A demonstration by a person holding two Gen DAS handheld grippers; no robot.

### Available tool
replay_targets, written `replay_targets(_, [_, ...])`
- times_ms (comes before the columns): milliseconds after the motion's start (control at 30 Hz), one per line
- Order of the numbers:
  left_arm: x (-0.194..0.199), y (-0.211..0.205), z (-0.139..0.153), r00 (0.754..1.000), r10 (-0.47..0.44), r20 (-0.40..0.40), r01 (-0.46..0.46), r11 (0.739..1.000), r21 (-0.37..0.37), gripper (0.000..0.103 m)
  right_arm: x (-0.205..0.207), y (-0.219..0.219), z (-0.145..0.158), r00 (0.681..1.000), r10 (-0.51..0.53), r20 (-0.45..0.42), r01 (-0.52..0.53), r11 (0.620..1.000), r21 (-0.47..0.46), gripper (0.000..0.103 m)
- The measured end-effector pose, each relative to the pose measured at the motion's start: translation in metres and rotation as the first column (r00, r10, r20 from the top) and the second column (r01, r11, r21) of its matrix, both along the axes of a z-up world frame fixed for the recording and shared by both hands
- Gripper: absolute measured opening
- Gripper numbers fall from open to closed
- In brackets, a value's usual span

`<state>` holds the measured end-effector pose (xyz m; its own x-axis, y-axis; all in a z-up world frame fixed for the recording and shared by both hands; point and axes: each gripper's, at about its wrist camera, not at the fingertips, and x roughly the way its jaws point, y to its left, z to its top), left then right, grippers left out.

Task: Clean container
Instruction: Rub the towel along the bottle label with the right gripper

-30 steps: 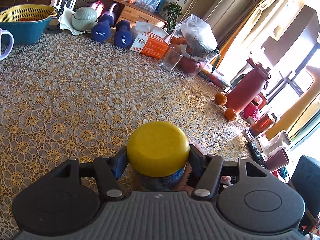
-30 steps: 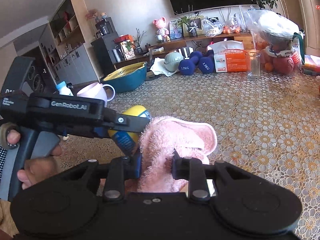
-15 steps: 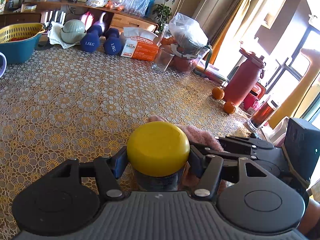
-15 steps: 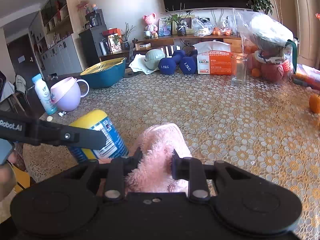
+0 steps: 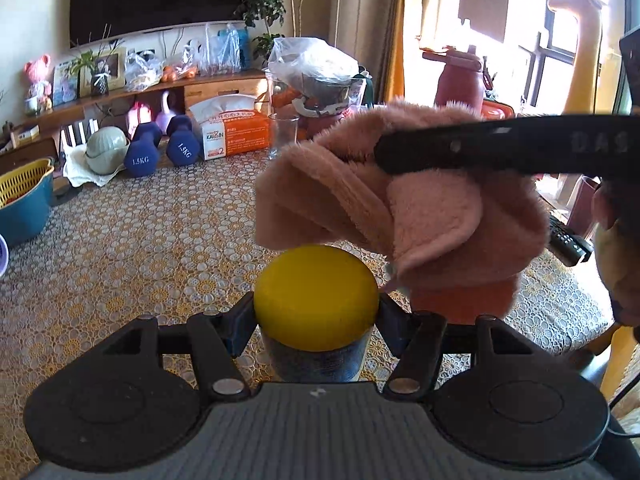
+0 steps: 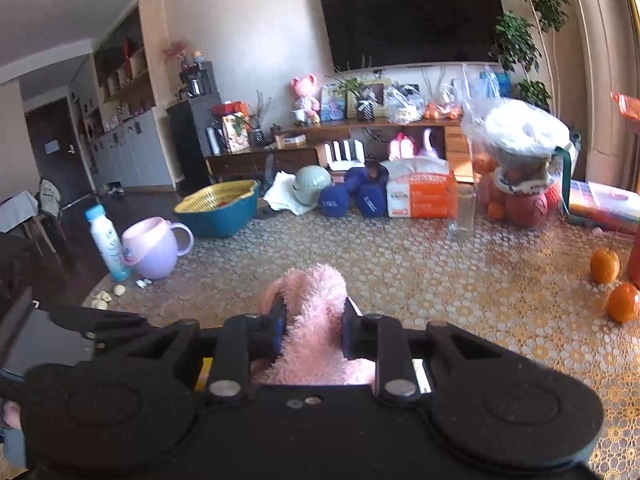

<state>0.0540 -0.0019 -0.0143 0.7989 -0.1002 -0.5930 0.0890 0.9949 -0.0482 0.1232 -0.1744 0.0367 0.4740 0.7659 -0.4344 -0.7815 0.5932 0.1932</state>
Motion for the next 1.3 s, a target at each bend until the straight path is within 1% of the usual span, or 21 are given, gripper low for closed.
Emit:
replay_targets(67, [0.000,-0.004,-0.001,1.000,-0.009,0.012,0.008,1.000,0.021,0.063,-0.009,0.000,0.011,0.998,0.056,0.015,-0.057,0.998,0.024,0.024])
replay_targets(133, [0.000,-0.008,-0.001,1.000,-0.014,0.019,0.013,0.999,0.040,0.063,-0.016,0.007,0.017,0.994,0.106,0.029,-0.106,0.994,0.015,0.024])
replay_targets(233, [0.000,-0.012,-0.002,0.999,-0.025,0.029,0.023,0.998,0.065,0.063,-0.020,0.022,0.011,0.989,0.148,0.027,-0.147,0.989,-0.031,0.024])
replay_targets(367, [-0.001,-0.013,-0.004,0.998,-0.036,0.046,0.033,0.997,0.075,0.063,-0.018,0.036,-0.002,0.987,0.158,0.013,-0.155,0.983,-0.102,0.024])
replay_targets(467, [0.000,-0.011,-0.004,0.998,-0.036,0.050,0.032,0.997,0.068,0.063,-0.019,0.040,-0.009,0.988,0.136,0.068,-0.123,0.978,-0.169,0.024])
replay_targets(600, [0.002,-0.010,-0.006,0.998,-0.037,0.044,0.035,0.998,0.050,0.064,-0.013,0.036,-0.014,0.992,0.096,0.086,-0.077,0.977,-0.196,0.024])
replay_targets(633, [0.003,-0.009,-0.008,0.999,-0.037,0.039,0.036,0.999,0.041,0.065,-0.010,0.034,-0.015,0.993,0.084,0.083,-0.066,0.978,-0.196,0.024])
replay_targets(667, [0.004,-0.008,-0.010,0.999,-0.032,0.033,0.030,0.999,0.037,0.069,-0.008,0.032,-0.017,0.994,0.072,0.078,-0.055,0.980,-0.192,0.024])
replay_targets(700, [0.005,-0.007,-0.012,0.999,-0.030,0.029,0.029,0.999,0.033,0.071,-0.005,0.030,-0.017,0.995,0.056,0.078,-0.040,0.981,-0.192,0.024])
replay_targets(833, [0.008,-0.005,-0.022,0.999,-0.038,0.004,0.038,0.999,0.021,0.071,0.007,0.022,-0.022,0.998,-0.003,0.063,0.015,0.983,-0.185,0.024])
replay_targets(1033, [0.011,-0.008,-0.030,0.999,-0.051,0.003,0.051,0.998,0.031,0.071,0.023,0.008,-0.030,0.997,-0.078,0.018,0.079,0.983,-0.165,0.024])
replay_targets(1167, [0.013,-0.016,-0.032,0.996,-0.083,0.023,0.081,0.995,0.066,0.064,0.030,0.000,-0.038,0.993,-0.120,0.007,0.119,0.977,-0.177,0.024])
replay_targets(1300, [0.010,-0.030,-0.036,0.993,-0.107,0.054,0.098,0.983,0.155,0.063,0.036,-0.008,-0.046,0.986,-0.165,-0.010,0.159,0.967,-0.199,0.023])
